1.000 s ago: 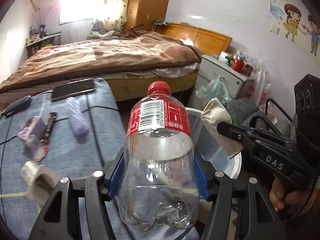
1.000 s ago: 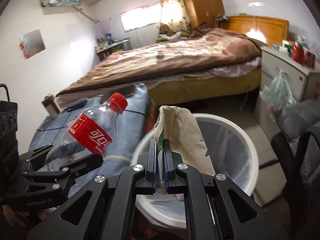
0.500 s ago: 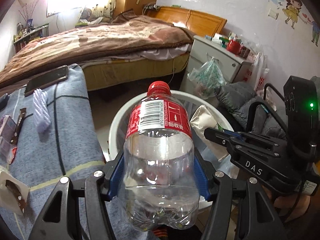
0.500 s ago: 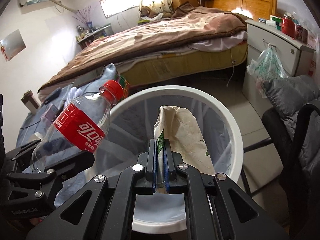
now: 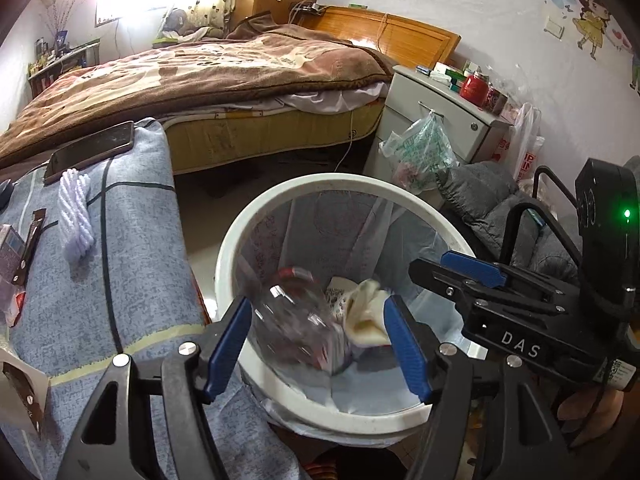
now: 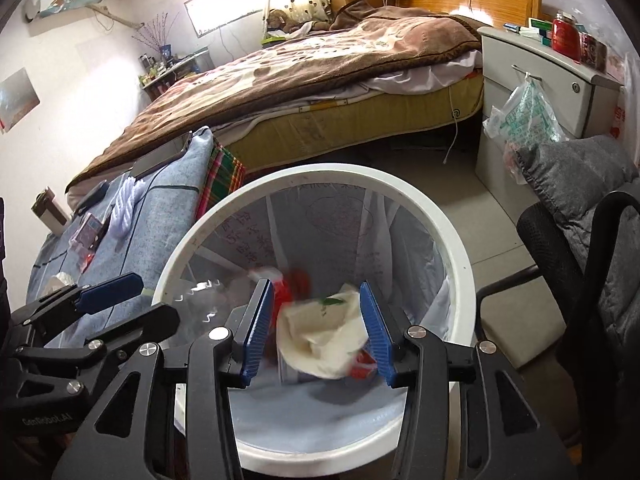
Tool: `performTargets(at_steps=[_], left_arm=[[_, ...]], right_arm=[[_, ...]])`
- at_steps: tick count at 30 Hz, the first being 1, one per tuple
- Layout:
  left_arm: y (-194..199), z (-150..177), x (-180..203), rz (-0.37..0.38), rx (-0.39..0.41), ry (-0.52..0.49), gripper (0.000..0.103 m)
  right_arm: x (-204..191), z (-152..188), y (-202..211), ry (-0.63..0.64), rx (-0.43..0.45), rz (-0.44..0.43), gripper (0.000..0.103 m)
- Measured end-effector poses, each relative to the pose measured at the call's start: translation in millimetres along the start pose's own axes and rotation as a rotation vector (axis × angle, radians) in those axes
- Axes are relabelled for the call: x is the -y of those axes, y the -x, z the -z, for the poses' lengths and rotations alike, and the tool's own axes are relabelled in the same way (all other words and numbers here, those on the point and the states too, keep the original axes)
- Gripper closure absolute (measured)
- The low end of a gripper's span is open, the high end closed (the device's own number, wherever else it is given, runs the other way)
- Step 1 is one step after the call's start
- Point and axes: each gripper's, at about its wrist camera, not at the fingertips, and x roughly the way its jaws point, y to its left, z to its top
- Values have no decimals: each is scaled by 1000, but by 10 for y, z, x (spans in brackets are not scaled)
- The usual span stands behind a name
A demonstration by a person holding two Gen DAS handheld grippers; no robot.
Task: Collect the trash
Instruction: 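Move both tools back to the table toward the juice box and yogurt cup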
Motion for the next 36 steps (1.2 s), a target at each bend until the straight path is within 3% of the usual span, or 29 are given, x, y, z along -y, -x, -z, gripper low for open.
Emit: performTargets(at_steps=[12, 29, 36], left_arm=[[438, 102, -294, -27, 78, 42, 32], [1250, 445, -1256, -188, 219, 190, 32], [1500, 588, -1745, -270, 235, 262, 32]], right_arm=[[-213, 8, 170, 21, 55, -28, 56], [-1007, 33, 194, 150, 86, -170, 56], [-1465, 60, 81, 238, 63, -239, 56]])
